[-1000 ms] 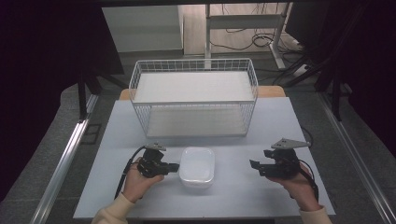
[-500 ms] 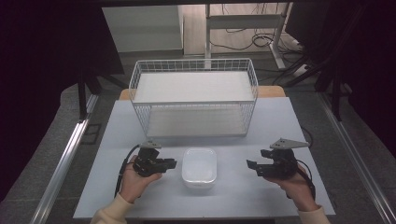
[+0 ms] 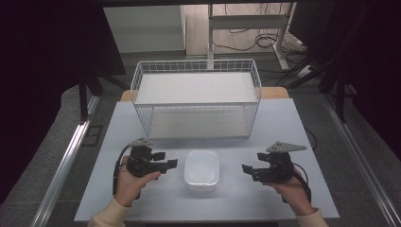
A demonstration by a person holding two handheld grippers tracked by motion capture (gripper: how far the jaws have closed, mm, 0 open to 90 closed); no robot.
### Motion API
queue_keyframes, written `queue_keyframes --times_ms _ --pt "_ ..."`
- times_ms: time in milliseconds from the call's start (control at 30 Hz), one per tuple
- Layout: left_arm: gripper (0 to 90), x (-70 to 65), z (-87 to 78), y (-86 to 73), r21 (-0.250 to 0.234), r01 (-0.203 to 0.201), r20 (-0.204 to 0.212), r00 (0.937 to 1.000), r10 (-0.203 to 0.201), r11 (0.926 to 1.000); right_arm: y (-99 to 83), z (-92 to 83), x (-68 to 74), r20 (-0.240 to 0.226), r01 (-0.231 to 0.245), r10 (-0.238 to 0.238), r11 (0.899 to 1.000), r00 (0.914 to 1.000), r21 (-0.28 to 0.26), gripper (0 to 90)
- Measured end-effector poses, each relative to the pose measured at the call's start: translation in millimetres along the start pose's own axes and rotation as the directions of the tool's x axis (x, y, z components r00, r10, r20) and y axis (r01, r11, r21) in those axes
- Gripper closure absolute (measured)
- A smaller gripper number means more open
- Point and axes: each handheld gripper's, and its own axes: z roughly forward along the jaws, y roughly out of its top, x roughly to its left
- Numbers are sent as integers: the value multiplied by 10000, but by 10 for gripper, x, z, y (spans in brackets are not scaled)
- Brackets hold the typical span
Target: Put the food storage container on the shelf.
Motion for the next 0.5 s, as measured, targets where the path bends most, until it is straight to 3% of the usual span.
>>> queue_keyframes --times_ms 167,333,500 --pt "326 -39 10 18 66 -92 88 9999 91 9999 4 37 27 -158 -146 148 9999 9998 78 213" --pt "323 -20 30 46 118 193 311 9993 -196 9997 36 88 51 -405 -747 750 9971 9964 110 223" --pt "322 -10 10 164 -30 413 324 9986 -412 9991 165 119 103 -454 -893 890 9960 9950 -27 241"
